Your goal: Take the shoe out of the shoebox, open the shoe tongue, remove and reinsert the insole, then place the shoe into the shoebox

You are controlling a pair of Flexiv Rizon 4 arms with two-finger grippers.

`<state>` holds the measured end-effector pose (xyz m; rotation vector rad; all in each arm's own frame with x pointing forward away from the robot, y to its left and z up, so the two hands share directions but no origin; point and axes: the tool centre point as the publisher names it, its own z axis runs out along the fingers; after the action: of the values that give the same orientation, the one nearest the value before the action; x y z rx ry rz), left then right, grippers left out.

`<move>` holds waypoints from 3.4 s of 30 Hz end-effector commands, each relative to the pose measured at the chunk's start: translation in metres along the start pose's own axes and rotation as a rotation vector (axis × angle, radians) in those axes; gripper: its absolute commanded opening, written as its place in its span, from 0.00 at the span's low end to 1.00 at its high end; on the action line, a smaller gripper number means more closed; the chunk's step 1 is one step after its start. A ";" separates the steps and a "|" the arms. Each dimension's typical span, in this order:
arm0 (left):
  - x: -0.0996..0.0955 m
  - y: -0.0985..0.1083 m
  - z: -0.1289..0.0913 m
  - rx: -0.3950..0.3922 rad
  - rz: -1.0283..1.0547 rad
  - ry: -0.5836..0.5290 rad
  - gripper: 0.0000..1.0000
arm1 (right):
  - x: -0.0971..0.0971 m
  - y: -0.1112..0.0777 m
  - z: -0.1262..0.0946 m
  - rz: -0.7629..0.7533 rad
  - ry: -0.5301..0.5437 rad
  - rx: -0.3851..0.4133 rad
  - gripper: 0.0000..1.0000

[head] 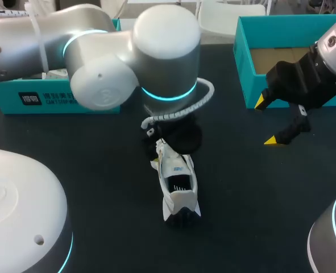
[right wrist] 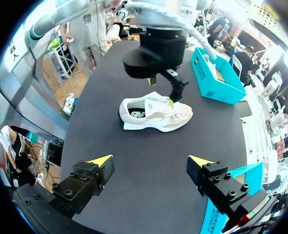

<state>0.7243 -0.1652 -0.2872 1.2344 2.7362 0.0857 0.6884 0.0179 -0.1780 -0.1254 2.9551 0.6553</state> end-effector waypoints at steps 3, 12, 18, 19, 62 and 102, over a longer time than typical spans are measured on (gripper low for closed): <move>0.009 0.007 -0.001 0.090 -1.132 0.033 1.00 | -0.002 0.001 0.002 0.001 0.004 0.003 1.00; 0.009 0.007 -0.001 0.090 -1.132 0.033 1.00 | -0.002 0.001 0.002 0.001 0.004 0.003 1.00; 0.030 -0.006 -0.010 0.081 -1.147 0.100 1.00 | -0.002 0.001 0.002 0.001 0.004 0.003 1.00; 0.035 -0.010 -0.011 0.072 -1.140 0.118 1.00 | -0.002 0.001 0.002 0.001 0.004 0.003 1.00; 0.070 -0.128 0.078 0.132 -0.873 0.066 1.00 | -0.002 0.001 0.002 0.001 0.004 0.003 1.00; 0.082 -0.102 0.025 0.116 -0.806 0.306 0.00 | -0.002 0.001 0.002 0.001 0.004 0.003 1.00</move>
<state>0.5953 -0.1793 -0.3722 0.0429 3.3396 0.0200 0.6884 0.0179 -0.1780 -0.1256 2.9552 0.6551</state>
